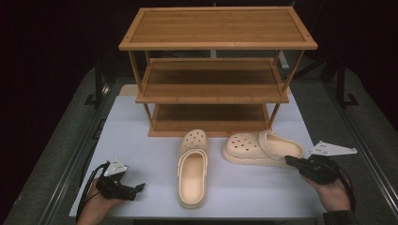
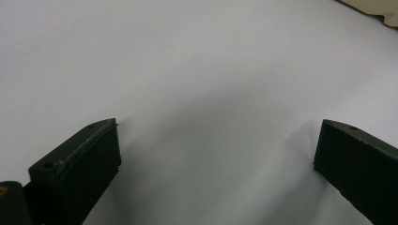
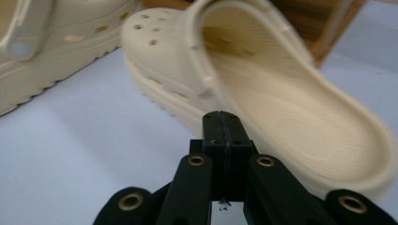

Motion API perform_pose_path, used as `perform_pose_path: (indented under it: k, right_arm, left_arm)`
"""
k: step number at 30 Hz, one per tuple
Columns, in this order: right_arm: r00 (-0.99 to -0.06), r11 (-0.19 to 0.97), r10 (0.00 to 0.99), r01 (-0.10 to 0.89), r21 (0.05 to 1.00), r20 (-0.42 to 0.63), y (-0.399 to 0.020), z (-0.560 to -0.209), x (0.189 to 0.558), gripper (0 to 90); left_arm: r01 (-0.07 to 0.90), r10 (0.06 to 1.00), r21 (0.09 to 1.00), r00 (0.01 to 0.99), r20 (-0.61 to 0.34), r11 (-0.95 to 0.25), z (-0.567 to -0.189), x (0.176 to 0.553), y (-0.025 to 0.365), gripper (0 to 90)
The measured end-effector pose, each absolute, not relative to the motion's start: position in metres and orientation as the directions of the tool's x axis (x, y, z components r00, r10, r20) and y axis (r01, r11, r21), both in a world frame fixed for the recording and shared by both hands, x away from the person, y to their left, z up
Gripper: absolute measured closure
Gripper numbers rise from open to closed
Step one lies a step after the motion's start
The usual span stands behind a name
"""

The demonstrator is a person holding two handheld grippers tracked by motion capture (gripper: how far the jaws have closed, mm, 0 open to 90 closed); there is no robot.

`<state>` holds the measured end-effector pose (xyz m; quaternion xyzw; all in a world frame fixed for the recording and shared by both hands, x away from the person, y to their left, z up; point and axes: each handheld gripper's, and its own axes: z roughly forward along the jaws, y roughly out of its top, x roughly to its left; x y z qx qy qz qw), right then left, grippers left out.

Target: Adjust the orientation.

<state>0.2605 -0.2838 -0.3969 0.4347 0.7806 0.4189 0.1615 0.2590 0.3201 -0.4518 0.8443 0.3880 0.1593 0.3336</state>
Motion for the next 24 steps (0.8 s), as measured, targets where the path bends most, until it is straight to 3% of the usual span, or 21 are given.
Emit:
perform_pose_path:
  k: [6, 12, 18, 24]
  right_arm:
    - [-0.527, 0.240, 0.843, 0.542, 0.806, 0.103, -0.307, -0.394, 0.281, 90.0]
    - [-0.464, 0.210, 0.880, 0.564, 0.799, 0.097, -0.330, -0.399, 0.326, 90.0]
    - [-0.442, 0.206, 0.891, 0.596, 0.776, 0.103, -0.330, -0.411, 0.354, 90.0]
    - [-0.448, 0.204, 0.883, 0.637, 0.743, 0.142, -0.331, -0.421, 0.360, 90.0]
  left_arm:
    - [0.549, 0.761, 0.687, 0.648, 0.010, -0.476, -0.452, 0.259, 0.320, 0.3]
    - [0.550, 0.761, 0.686, 0.648, 0.009, -0.476, -0.452, 0.259, 0.320, 0.3]
    - [0.550, 0.761, 0.686, 0.649, 0.009, -0.477, -0.452, 0.259, 0.320, 0.3]
    - [0.549, 0.761, 0.687, 0.649, 0.010, -0.477, -0.452, 0.259, 0.320, 0.3]
